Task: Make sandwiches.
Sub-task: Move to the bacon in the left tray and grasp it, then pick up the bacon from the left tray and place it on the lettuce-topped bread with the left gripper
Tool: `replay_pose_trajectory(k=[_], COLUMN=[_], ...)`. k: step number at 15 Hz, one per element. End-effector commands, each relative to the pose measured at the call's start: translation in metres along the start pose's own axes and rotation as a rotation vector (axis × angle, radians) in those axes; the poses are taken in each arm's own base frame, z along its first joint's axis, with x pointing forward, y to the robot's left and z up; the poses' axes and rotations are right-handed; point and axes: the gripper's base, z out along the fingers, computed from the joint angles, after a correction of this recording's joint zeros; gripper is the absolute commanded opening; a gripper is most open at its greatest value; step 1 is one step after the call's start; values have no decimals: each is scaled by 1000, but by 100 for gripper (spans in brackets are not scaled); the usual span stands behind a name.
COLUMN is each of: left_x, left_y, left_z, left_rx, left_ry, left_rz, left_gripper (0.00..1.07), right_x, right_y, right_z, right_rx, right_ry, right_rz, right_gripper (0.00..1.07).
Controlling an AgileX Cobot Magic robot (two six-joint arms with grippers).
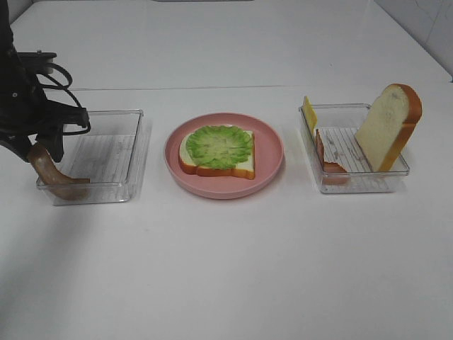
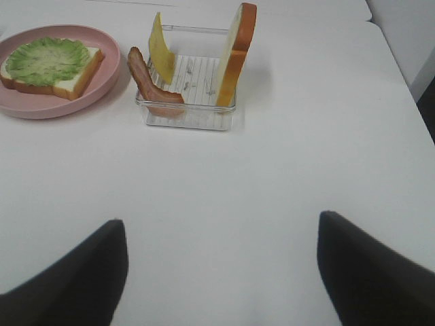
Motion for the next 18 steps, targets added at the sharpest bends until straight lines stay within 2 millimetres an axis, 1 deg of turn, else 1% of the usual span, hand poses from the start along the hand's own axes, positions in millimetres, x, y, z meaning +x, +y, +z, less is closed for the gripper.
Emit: replay_pose_trajectory(k=[1, 4, 5, 8, 11, 12, 14, 15, 17, 18], left_x=[1, 1, 1, 0, -5, -9, -19, -29, -36, -38], left_y=[0, 0, 0, 0, -5, -9, -21, -38, -52, -55], left_z=[2, 2, 2, 1, -15, -25, -48, -66, -77, -79], left_rx=[2, 2, 2, 4, 58, 97, 218, 388, 562, 607], left_ry=[3, 3, 3, -3, -40, -68, -132, -196, -268, -281], left_rz=[-11, -11, -11, -11, -14, -9, 2, 39, 21, 4], left_gripper=[38, 7, 0, 0, 0, 0, 0, 0, 0, 0], right_x=[1, 1, 1, 1, 1, 1, 1, 1, 1, 1], right_y=[0, 0, 0, 0, 0, 0, 0, 0, 0, 0], right_z=[-1, -1, -1, -1, -1, -1, -1, -1, -1, -1], right_rx=[0, 0, 0, 0, 0, 0, 0, 0, 0, 0], right_ry=[-18, -18, -18, -18, -18, -18, -18, -18, -18, -18], right_rz=[-5, -5, -5, -5, -5, -5, -5, -5, -5, -5], right_gripper=[74, 74, 74, 74, 74, 74, 74, 74, 74, 74])
